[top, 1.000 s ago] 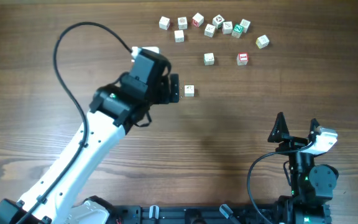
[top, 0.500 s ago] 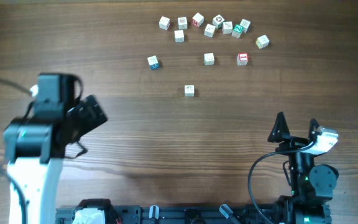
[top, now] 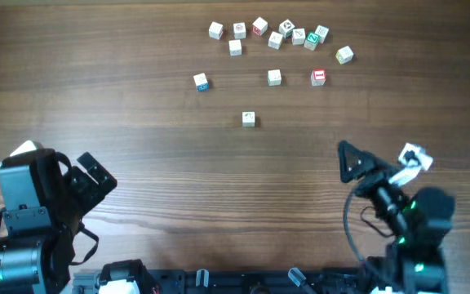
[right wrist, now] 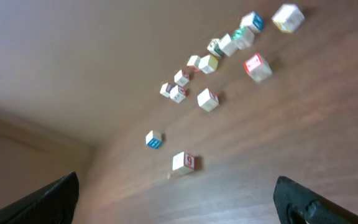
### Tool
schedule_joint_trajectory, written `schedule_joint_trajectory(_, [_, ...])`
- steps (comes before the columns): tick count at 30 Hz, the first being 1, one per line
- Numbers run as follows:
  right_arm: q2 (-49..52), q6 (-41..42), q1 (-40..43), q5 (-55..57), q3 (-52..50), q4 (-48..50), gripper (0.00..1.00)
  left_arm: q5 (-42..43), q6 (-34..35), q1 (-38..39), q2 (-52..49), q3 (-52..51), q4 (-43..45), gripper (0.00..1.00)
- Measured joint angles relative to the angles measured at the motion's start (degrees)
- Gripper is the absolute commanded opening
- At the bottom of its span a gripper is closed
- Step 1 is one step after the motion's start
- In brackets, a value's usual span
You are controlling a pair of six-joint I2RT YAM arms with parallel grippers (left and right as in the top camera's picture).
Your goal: Form a tower
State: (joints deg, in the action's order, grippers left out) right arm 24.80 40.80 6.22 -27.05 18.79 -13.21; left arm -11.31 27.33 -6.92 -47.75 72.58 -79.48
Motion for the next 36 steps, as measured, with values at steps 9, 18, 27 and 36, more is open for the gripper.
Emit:
schedule_joint_trajectory(9, [47.7, -19.3, -7.5, 8.3, 49.0, -32.1, 1.0, 0.0, 0.0, 0.0, 0.0, 0.0, 0.0, 1.0])
schedule_joint_trajectory(18, [72.1, -24.5, -21.1, 18.2, 62.1, -28.3, 0.99, 0.0, 0.0, 0.0, 0.0, 0.0, 0.0, 1.0])
schedule_joint_trajectory(27, [104.2, -26.2, -25.0, 26.3, 86.7, -25.6, 0.91, 0.0, 0.0, 0.0, 0.0, 0.0, 0.0, 1.0])
schedule_joint_trajectory(36, [110.5, -25.0, -26.5, 30.2, 86.8, -20.2, 0.28, 0.0, 0.0, 0.0, 0.0, 0.0, 0.0, 1.0])
